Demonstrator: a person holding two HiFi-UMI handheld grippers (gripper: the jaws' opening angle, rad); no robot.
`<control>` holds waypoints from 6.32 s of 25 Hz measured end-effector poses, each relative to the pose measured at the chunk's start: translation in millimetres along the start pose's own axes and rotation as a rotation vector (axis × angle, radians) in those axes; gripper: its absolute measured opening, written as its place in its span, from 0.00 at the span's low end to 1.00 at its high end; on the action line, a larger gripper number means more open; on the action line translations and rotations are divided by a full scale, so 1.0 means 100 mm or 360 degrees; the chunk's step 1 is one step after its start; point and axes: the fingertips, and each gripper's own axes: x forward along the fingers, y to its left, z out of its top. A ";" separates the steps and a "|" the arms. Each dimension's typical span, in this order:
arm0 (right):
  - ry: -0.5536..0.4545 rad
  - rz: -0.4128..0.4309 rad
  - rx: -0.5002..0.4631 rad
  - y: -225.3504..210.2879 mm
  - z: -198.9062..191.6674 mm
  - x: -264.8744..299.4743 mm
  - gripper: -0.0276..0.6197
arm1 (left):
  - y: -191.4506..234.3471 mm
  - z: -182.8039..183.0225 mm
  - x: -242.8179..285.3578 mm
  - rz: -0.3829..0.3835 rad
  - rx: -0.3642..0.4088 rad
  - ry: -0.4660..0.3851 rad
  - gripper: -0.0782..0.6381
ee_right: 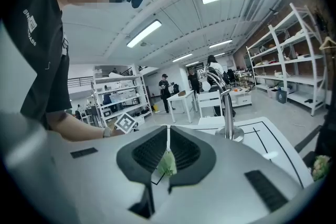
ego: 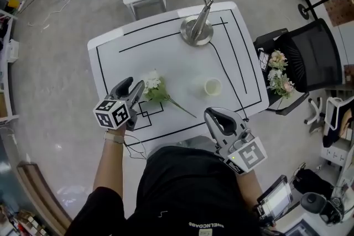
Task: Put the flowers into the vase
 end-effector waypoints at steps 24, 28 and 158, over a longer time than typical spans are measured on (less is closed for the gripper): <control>0.0122 -0.0138 0.0051 -0.09 -0.11 0.22 0.05 | 0.19 -0.50 0.57 -0.0244 -0.0169 0.0312 0.37; 0.0110 -0.0149 0.0029 -0.11 -0.13 0.20 0.05 | 0.16 -0.47 0.54 -0.0250 -0.0130 0.0305 0.27; -0.0252 -0.0441 0.0036 -0.55 0.08 -1.31 0.05 | -3.31 0.79 0.03 -0.0864 0.0868 -0.0188 0.36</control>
